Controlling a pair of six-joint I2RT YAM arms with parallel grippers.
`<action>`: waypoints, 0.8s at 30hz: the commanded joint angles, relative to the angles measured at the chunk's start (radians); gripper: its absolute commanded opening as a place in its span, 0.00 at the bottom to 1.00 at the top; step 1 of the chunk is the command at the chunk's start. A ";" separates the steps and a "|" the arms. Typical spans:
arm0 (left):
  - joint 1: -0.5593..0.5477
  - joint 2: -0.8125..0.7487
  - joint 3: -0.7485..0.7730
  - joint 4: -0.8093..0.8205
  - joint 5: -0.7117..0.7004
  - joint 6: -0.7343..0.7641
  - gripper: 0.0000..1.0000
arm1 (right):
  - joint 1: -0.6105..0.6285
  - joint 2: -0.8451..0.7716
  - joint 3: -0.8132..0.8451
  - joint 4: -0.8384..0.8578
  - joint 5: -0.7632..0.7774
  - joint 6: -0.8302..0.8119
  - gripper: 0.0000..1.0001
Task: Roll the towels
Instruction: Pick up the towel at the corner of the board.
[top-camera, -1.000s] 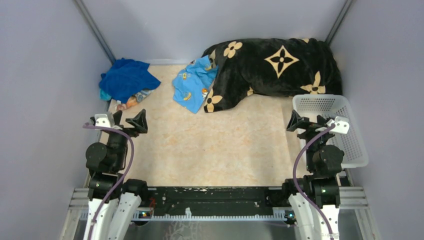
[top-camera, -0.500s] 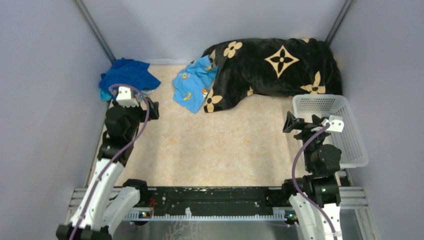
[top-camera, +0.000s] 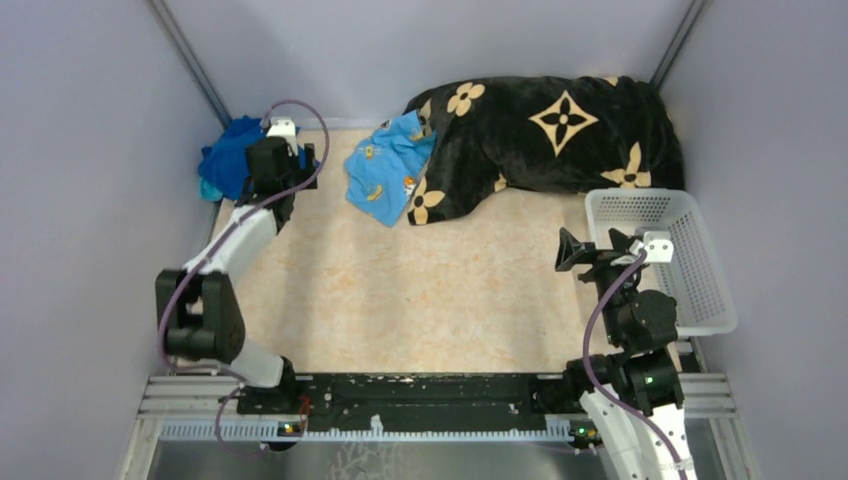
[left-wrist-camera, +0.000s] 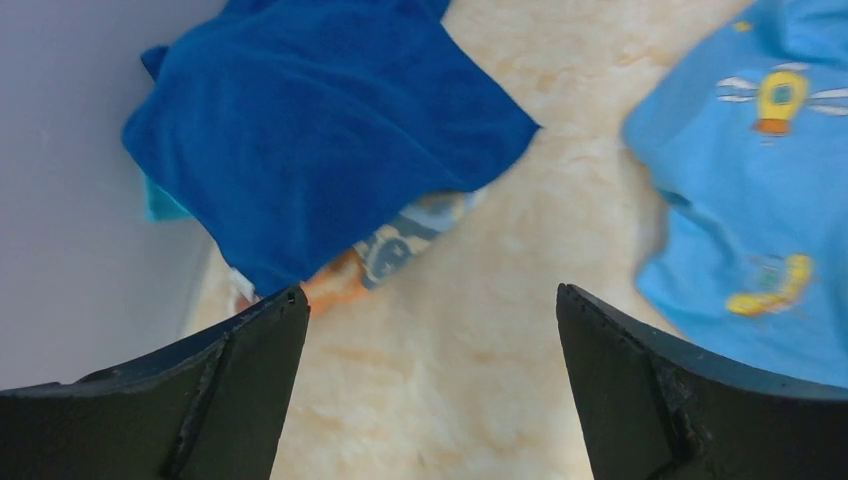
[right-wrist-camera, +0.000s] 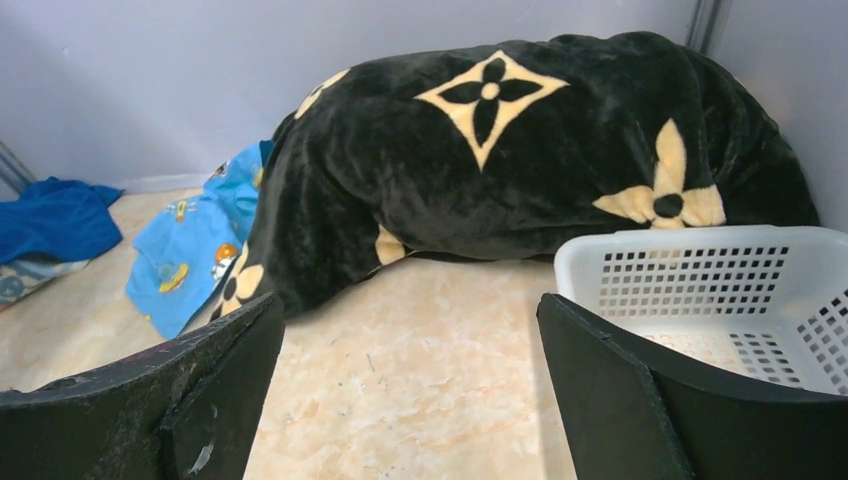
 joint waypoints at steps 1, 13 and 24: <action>0.010 0.206 0.161 -0.028 -0.110 0.279 0.97 | 0.049 -0.007 0.000 0.042 -0.003 -0.018 0.99; 0.013 0.575 0.398 -0.045 -0.276 0.659 0.87 | 0.091 0.028 0.003 0.028 -0.001 -0.023 0.99; 0.035 0.781 0.577 0.032 -0.356 0.766 0.68 | 0.092 0.100 0.017 0.003 0.002 -0.028 0.99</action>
